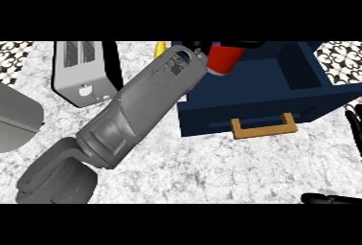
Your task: Pick up the can, place it into the drawer and close the drawer
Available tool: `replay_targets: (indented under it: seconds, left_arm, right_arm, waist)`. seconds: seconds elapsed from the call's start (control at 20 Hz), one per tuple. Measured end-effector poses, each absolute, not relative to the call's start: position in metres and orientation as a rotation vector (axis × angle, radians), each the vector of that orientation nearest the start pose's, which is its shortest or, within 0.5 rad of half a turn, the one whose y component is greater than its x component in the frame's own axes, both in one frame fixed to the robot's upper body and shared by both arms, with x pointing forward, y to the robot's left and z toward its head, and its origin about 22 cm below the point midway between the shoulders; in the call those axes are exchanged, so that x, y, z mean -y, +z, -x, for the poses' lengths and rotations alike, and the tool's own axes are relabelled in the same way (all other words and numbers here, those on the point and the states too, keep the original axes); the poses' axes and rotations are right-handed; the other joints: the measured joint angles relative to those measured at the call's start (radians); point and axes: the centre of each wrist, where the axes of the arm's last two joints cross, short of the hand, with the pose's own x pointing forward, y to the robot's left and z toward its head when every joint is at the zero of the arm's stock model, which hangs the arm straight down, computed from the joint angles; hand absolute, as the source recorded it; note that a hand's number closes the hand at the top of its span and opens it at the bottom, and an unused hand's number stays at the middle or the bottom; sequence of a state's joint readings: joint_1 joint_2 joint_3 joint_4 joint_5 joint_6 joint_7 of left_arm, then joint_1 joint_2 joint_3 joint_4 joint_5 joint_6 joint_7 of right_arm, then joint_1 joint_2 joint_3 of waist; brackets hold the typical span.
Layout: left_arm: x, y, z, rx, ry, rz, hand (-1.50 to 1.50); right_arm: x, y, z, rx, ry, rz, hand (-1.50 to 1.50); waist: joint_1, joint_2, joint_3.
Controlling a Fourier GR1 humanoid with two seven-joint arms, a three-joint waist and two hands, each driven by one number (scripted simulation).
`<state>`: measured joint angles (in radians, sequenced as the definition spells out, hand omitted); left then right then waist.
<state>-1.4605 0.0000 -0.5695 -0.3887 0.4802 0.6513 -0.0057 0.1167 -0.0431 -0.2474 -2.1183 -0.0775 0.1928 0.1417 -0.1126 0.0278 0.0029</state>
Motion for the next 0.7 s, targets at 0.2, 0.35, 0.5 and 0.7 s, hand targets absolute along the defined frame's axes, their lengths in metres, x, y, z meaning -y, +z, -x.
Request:
replay_targets:
  seconds: [0.2,0.35,0.5,0.7]
  left_arm:
    - [0.010,0.176,-0.429,1.778,-0.286,-0.285,-1.50]
    - [0.009,0.174,-0.430,1.770,-0.267,-0.310,-1.50]
    - [0.009,0.170,-0.429,1.769,-0.243,-0.332,-1.50]
    - [0.006,0.164,-0.429,1.775,-0.223,-0.354,-1.50]
  right_arm:
    - [0.291,0.110,-0.183,1.876,0.037,0.142,-1.50]
    - [0.293,0.113,-0.184,1.878,0.042,0.136,-1.50]
    - [0.292,0.114,-0.185,1.883,0.052,0.127,-1.50]
    - [0.288,0.116,-0.185,1.885,0.058,0.125,-1.50]
  waist:
    - [-0.009,0.002,0.000]
    - [-0.015,0.004,0.000]
    - [-0.021,0.004,0.000]
    - [-0.022,0.005,0.000]
